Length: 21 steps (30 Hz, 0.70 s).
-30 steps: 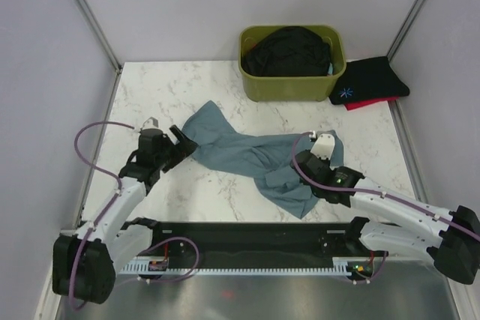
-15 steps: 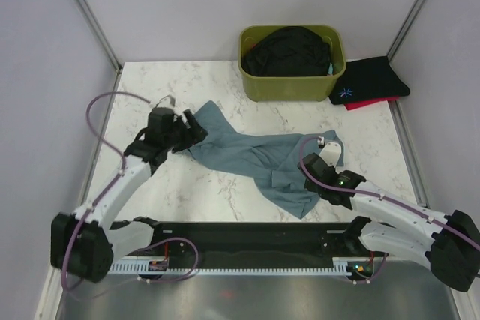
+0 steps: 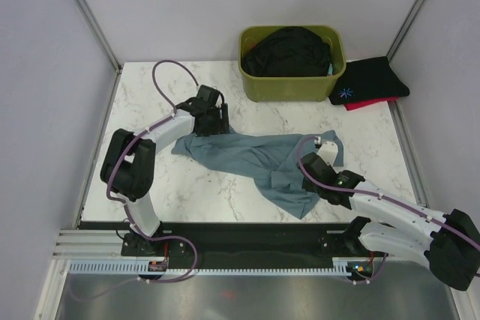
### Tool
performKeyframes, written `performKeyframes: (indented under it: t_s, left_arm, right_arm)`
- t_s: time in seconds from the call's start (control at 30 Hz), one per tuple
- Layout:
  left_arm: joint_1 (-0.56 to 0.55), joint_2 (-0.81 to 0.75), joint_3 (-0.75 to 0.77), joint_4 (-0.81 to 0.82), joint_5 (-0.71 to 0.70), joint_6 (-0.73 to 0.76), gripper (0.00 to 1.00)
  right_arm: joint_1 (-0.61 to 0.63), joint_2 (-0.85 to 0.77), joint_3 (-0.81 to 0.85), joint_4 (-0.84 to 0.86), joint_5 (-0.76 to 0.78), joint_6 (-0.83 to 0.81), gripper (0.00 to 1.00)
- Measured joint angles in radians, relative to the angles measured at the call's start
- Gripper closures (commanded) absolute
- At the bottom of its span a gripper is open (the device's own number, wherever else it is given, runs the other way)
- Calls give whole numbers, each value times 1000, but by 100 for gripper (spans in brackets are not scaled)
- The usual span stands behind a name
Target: Fold and stack the t-shirts
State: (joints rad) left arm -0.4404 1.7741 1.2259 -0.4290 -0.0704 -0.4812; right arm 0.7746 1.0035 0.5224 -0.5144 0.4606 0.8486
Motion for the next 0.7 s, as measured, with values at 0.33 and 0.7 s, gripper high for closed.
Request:
performKeyframes:
  t_s: [0.33,0.7]
  left_arm:
    - [-53,76,52,-11,-66,60,27]
    - [-56,103,43,-12,-247,66,65]
  right_arm:
    - [0,19,0,7,-4,-12,100]
    - [0,29,0,8,-11,-23,100]
